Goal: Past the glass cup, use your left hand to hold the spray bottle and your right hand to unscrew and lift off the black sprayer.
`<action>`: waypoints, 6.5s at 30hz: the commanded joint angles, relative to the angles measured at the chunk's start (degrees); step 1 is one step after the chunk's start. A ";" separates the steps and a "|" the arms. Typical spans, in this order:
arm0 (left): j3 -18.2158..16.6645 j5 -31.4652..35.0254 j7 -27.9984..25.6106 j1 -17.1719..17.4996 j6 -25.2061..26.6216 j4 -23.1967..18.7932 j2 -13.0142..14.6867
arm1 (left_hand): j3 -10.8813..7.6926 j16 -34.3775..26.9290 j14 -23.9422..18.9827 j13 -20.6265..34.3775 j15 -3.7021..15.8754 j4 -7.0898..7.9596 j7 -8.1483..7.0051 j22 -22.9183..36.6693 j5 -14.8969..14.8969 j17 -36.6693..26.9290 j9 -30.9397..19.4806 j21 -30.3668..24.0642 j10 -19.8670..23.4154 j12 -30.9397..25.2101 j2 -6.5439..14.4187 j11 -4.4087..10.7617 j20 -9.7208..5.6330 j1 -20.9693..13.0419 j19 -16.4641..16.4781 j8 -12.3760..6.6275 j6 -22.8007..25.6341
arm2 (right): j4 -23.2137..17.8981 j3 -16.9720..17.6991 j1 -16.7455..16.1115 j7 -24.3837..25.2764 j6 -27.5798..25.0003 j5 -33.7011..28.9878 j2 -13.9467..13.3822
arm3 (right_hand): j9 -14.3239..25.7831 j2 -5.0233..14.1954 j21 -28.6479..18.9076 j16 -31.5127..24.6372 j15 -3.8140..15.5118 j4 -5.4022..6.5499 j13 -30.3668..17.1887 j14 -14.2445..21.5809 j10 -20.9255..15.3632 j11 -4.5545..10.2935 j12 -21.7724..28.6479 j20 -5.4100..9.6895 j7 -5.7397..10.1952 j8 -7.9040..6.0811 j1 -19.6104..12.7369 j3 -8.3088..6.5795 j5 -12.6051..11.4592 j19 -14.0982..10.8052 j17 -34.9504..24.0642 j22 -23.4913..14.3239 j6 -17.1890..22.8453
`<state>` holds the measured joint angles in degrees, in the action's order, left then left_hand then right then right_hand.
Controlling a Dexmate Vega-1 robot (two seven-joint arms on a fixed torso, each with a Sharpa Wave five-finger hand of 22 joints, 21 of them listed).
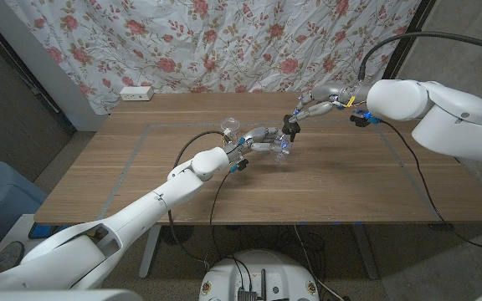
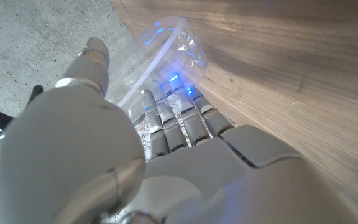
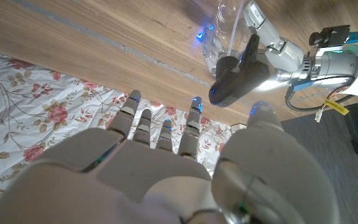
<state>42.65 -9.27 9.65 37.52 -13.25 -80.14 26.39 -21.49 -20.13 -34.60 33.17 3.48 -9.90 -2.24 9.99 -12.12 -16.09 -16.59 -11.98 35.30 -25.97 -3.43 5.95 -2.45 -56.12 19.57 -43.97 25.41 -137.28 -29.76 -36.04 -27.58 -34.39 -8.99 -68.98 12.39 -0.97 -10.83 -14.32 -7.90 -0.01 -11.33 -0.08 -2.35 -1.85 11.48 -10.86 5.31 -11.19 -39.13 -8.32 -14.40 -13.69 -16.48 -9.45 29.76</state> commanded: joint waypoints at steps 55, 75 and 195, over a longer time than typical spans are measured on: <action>0.59 -0.39 0.67 -0.73 -0.36 1.67 -1.01 | -0.33 0.62 -0.67 0.51 7.77 0.16 -1.22 0.23 -0.11 -0.34 0.17 0.15 3.38 0.27 8.53 2.31 -2.42 -1.18 0.54 -4.19 1.60 | 0.92 0.16 -2.81 1.75 0.00 -4.38 3.24 | 1.64 3.53 -0.30 -0.32 2.83 -9.57 -0.35 2.68 -2.04 1.74 0.81 2.61 5.79 -3.02 -11.62 -6.59 -3.75 -2.31 1.20 -0.21 5.18; 0.52 -0.33 0.41 0.07 -0.11 0.37 -0.52 | -0.39 0.75 -0.65 0.67 7.65 0.17 -1.16 0.23 -0.11 -0.40 0.31 0.18 3.22 0.55 8.75 2.22 -2.29 -1.07 0.49 -4.37 1.33 | 2.54 3.91 -6.74 7.77 3.74 1.70 2.91 | 2.57 5.51 -0.26 -0.87 5.49 -10.54 -0.39 4.00 -4.09 4.19 1.09 4.79 7.44 -4.95 -18.14 -9.51 -4.42 -3.38 1.25 -0.17 9.18; 0.61 0.67 -1.54 -0.59 -0.31 1.36 -1.86 | -0.54 1.28 -1.25 1.71 7.58 0.02 -1.06 0.24 -0.02 -0.69 0.93 0.11 4.31 1.42 9.14 2.21 -2.22 -0.67 0.67 -6.10 1.24 | 2.12 11.11 -9.54 15.52 5.38 11.88 -2.07 | 1.55 2.65 -0.34 -2.61 4.66 -4.50 -0.50 3.60 -6.54 3.82 0.39 3.44 6.35 -6.83 -17.48 -3.73 -4.39 -3.47 -1.67 -0.29 18.20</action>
<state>43.34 -9.06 9.25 36.75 -13.69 -78.53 24.81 -21.57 -18.85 -35.11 34.76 3.38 -9.96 -2.49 9.99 -12.10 -16.63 -15.56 -11.98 36.14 -24.34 -3.43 5.54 -2.46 -56.12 19.57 -43.97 25.16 -132.79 -19.07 -44.50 -14.46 -26.58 4.04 -69.86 13.73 1.81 -10.84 -17.01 -2.60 -5.02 -11.58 3.41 -8.80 2.54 11.65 -6.78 12.23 -18.47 -58.56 -12.86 -19.06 -16.97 -18.07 -9.45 48.52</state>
